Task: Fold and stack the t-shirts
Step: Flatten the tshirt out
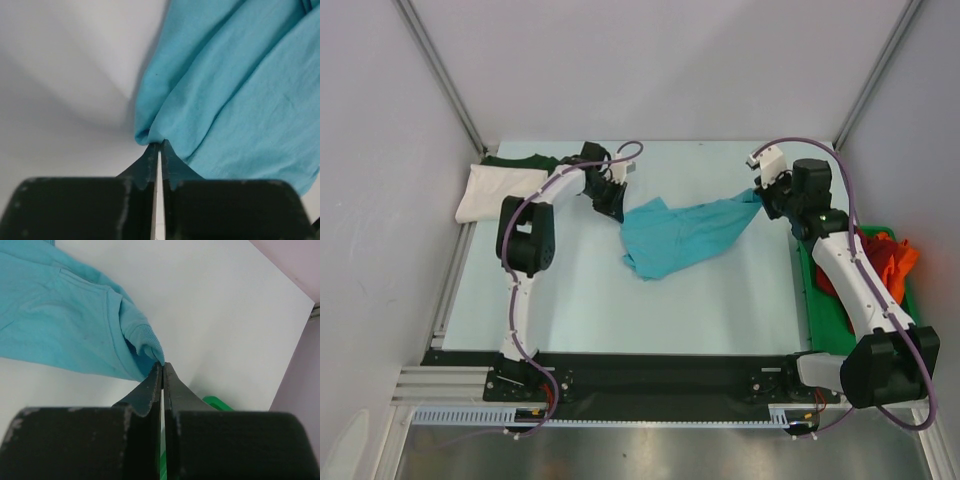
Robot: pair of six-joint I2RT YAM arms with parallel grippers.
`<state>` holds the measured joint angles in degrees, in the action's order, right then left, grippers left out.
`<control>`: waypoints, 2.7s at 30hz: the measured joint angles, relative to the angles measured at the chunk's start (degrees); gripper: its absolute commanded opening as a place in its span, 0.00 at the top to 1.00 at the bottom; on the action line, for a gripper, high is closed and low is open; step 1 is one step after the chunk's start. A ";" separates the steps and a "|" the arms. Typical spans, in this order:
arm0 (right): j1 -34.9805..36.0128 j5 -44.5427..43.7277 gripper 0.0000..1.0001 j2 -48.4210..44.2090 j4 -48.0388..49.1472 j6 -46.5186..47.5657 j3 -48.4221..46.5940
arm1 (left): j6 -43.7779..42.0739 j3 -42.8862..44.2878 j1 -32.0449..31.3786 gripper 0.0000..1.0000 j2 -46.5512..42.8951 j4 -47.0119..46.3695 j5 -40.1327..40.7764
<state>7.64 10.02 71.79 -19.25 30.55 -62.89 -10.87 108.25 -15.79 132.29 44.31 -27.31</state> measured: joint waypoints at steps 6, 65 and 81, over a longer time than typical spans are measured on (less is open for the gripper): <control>0.00 0.57 1.00 0.72 0.74 -0.61 0.00 | -0.72 -1.42 -0.31 0.99 -1.77 -0.07 -0.39; -2.34 4.42 1.00 -2.91 5.88 -6.16 8.70 | -12.17 -34.21 -2.89 0.39 -32.15 -9.81 17.40; -5.64 5.60 1.00 -5.01 6.19 -8.07 10.12 | -9.97 -22.18 -6.49 1.00 -16.81 -8.48 19.06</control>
<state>2.00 15.62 66.78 -13.06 22.48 -52.77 -20.84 86.06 -22.28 115.48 35.83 -8.25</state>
